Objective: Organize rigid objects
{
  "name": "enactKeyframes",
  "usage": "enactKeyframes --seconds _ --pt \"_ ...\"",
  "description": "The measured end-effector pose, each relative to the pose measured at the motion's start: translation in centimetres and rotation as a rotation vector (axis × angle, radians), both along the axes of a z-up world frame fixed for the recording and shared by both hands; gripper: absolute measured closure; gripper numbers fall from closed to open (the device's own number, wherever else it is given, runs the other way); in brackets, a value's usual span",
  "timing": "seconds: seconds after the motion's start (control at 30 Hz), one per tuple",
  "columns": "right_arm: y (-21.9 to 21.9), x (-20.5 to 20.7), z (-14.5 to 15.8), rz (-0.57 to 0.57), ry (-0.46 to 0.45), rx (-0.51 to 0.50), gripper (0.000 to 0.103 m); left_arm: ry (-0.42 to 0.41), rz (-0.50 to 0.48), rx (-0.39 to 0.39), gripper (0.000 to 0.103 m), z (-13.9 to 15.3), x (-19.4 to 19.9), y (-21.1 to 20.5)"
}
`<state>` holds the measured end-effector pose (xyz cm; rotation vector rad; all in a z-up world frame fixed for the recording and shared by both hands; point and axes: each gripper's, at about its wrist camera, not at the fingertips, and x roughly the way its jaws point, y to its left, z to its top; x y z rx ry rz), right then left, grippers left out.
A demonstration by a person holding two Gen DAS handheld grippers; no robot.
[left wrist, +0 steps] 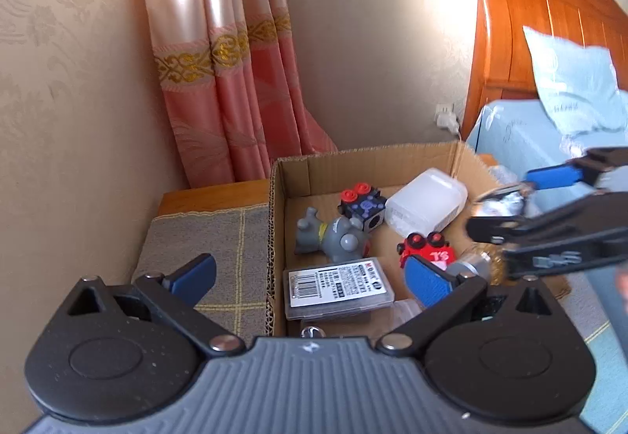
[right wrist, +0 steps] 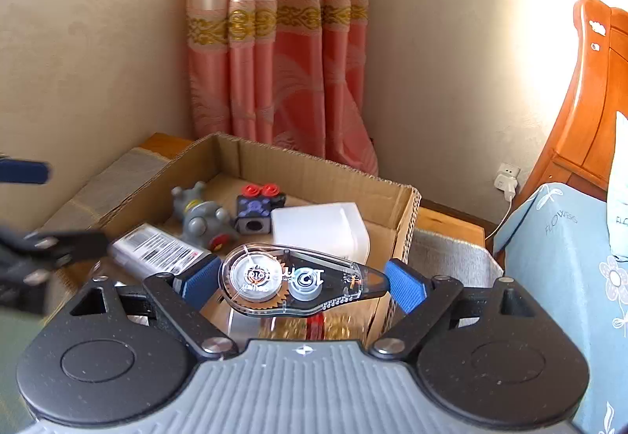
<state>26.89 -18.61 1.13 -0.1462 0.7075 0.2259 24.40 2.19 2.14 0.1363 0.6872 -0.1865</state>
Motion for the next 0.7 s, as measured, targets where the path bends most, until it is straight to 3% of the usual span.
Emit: enactKeyframes --seconds 0.07,0.13,0.27,0.5,0.7 --pt "0.5 0.8 -0.4 -0.01 0.006 -0.026 0.01 -0.007 0.007 -0.016 0.001 0.2 -0.8 0.0" --pt "0.7 1.5 -0.7 -0.028 0.011 -0.032 0.0 -0.004 0.008 -0.016 0.001 0.1 -1.5 -0.2" --pt "0.7 0.8 0.0 -0.058 0.02 -0.012 0.0 0.029 0.056 0.009 0.001 -0.4 -2.3 -0.3" --pt "1.6 -4.0 1.1 -0.227 0.133 -0.088 0.0 0.091 0.146 0.056 0.001 -0.3 -3.5 -0.1" --pt "1.0 -7.9 0.4 -0.304 0.196 -0.007 0.0 0.101 0.144 0.069 0.001 0.2 -5.1 -0.4"
